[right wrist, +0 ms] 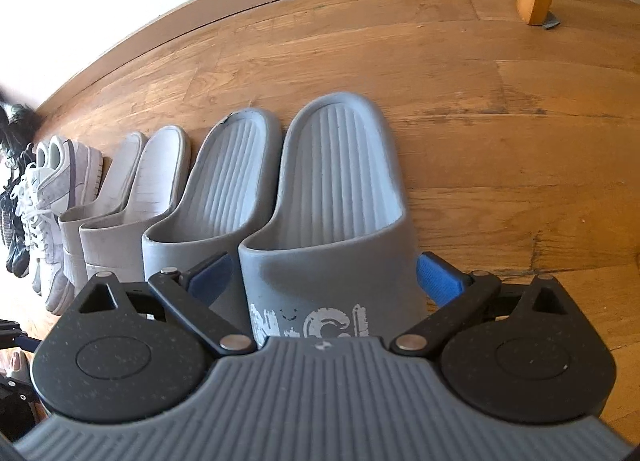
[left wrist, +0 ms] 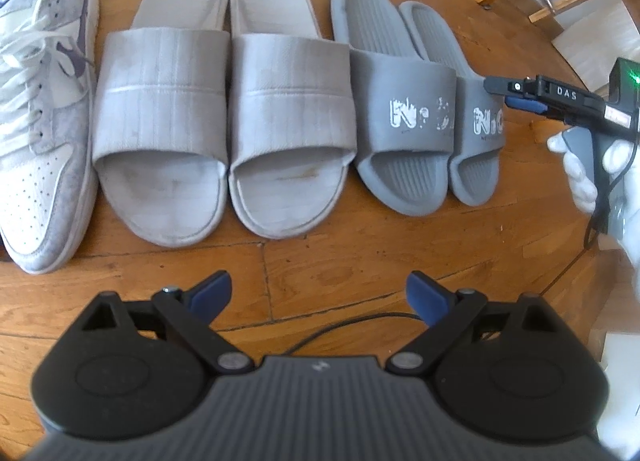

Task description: Organize scattered shoes

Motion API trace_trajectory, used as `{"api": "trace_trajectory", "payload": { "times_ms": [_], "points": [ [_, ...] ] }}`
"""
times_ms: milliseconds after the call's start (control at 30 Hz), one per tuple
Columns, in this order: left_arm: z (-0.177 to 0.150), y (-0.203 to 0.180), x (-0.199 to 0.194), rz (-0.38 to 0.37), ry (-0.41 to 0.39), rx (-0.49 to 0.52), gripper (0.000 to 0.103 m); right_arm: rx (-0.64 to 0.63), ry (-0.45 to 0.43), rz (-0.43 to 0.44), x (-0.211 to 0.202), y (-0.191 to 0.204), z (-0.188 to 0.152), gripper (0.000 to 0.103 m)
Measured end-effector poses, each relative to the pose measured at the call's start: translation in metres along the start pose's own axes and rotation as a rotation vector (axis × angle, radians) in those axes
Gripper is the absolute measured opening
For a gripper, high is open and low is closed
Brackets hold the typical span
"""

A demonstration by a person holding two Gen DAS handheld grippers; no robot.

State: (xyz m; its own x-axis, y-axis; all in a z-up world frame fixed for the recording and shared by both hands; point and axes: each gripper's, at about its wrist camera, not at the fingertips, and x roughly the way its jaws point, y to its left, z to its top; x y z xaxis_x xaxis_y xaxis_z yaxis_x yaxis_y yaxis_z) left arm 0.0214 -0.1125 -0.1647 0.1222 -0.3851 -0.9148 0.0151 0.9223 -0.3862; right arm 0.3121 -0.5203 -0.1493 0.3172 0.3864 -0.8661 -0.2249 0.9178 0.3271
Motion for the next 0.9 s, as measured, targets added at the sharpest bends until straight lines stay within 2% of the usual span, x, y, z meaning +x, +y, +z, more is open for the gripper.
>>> {"api": "trace_trajectory", "payload": {
  "times_ms": [67, 100, 233, 467, 500, 567, 667, 800, 900],
  "points": [
    [-0.001, 0.001, -0.002, 0.005, -0.002, 0.001, 0.094, 0.028, 0.007, 0.000, 0.002, -0.004, -0.003, 0.097],
    [-0.001, 0.001, -0.002, 0.008, -0.003, 0.001, 0.094, 0.038, 0.016, 0.009, 0.005, -0.004, -0.005, 0.092],
    [-0.003, 0.006, -0.005, 0.016, 0.000, 0.003, 0.094, -0.001, 0.013, -0.016, 0.009, 0.006, -0.008, 0.094],
    [-0.002, 0.028, -0.031, 0.035, -0.036, 0.022, 0.094, 0.026, -0.016, -0.042, -0.003, 0.005, 0.000, 0.092],
    [-0.001, 0.035, -0.040, 0.038, -0.050, 0.032, 0.094, 0.022, -0.007, -0.043, 0.000, 0.008, -0.001, 0.090],
    [0.001, 0.048, -0.060, 0.041, -0.080, 0.055, 0.094, -0.008, 0.017, -0.071, 0.008, 0.017, -0.007, 0.093],
    [0.001, 0.077, -0.104, 0.025, -0.124, 0.098, 0.094, -0.038, 0.013, -0.127, 0.006, 0.030, -0.006, 0.091],
    [-0.003, 0.140, -0.178, 0.023, -0.129, 0.093, 0.094, 0.002, -0.055, -0.209, -0.018, 0.052, 0.001, 0.092],
    [-0.006, 0.191, -0.227, 0.094, -0.168, 0.064, 0.094, 0.069, -0.091, -0.166, -0.036, 0.086, 0.007, 0.092]
  ]
}}
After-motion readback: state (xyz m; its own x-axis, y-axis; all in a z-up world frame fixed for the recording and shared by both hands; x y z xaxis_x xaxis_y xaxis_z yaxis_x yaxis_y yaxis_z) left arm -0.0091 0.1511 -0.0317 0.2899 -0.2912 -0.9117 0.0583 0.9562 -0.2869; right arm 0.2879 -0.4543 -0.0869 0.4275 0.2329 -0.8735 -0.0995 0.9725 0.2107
